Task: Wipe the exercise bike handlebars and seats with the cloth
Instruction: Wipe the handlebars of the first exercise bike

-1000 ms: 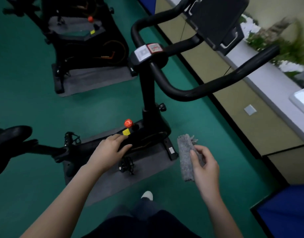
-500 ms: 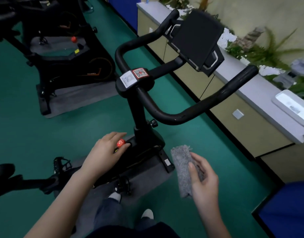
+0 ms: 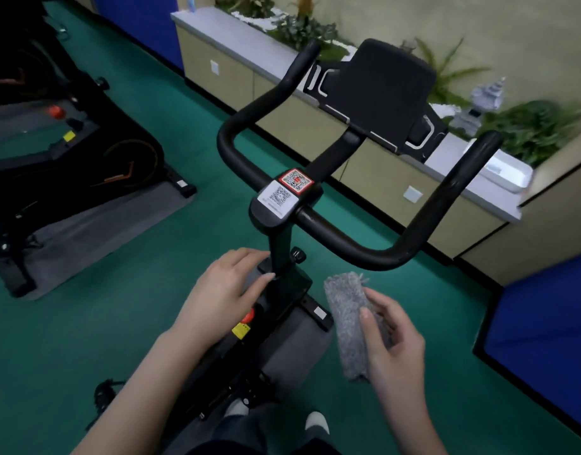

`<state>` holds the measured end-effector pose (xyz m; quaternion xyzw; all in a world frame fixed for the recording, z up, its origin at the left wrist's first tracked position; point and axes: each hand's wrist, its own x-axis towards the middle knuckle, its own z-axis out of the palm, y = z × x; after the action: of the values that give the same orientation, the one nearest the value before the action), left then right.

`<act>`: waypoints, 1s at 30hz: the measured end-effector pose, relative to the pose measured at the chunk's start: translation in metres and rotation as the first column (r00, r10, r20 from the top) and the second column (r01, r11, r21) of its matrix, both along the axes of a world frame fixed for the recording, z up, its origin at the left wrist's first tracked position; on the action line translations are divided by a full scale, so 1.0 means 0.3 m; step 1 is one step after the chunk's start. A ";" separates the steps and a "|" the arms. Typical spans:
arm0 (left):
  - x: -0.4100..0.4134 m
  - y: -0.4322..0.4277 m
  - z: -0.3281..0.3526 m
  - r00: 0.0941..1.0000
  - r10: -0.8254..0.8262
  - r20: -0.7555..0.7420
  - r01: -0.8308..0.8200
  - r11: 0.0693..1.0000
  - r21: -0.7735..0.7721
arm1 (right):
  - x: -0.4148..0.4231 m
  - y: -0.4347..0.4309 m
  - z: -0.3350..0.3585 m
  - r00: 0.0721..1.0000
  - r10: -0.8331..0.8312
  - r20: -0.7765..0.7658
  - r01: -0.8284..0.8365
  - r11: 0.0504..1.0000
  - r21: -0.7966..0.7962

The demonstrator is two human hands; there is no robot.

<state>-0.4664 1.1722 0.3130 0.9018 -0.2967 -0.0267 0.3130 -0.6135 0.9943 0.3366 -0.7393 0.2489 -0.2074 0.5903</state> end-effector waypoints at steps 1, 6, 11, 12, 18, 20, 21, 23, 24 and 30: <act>0.021 0.006 0.014 0.999 -0.027 0.027 0.028 0.999 -0.031 | 0.020 0.032 0.015 1.000 -0.016 0.025 0.016 1.000 -0.020; 0.121 0.007 0.077 0.979 -0.125 0.164 0.154 0.972 -0.178 | 0.155 0.099 0.097 0.986 -0.099 0.134 0.127 0.968 -0.218; 0.220 -0.047 0.101 0.935 -0.162 0.315 0.240 0.944 -0.226 | 0.323 0.077 0.142 0.980 -0.132 0.146 0.191 0.817 -0.544; 0.238 -0.060 0.101 0.927 -0.161 0.340 0.245 0.944 -0.221 | 0.352 0.072 0.143 0.983 -0.135 0.127 0.185 0.779 -0.599; 0.305 -0.126 0.075 0.912 -0.150 0.383 0.218 0.965 -0.143 | 0.451 0.071 0.092 0.990 -0.137 -0.034 0.072 0.698 -0.712; 0.311 -0.136 0.064 0.918 -0.144 0.370 0.218 0.961 -0.169 | 0.462 0.084 0.081 0.989 -0.143 -0.039 0.074 0.706 -0.704; 0.313 -0.138 0.058 0.922 -0.139 0.360 0.217 0.958 -0.188 | 0.469 0.089 0.075 0.987 -0.154 -0.047 0.077 0.708 -0.702; 0.317 -0.140 0.045 0.932 -0.129 0.339 0.213 0.951 -0.223 | 0.486 0.094 0.069 0.978 -0.200 -0.056 0.103 0.699 -0.707; 0.319 -0.140 0.037 0.935 -0.126 0.331 0.211 0.948 -0.237 | 0.495 0.092 0.068 0.973 -0.222 -0.055 0.117 0.690 -0.714; 0.317 -0.146 0.008 0.950 -0.126 0.285 0.214 0.929 -0.303 | 0.488 0.054 0.073 0.978 -0.188 -0.089 0.050 0.626 -0.778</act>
<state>-0.3712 1.1283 0.3155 0.8029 -0.4131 0.1149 0.4142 -0.4670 1.0104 0.3584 -0.9165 0.2316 -0.2719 0.1803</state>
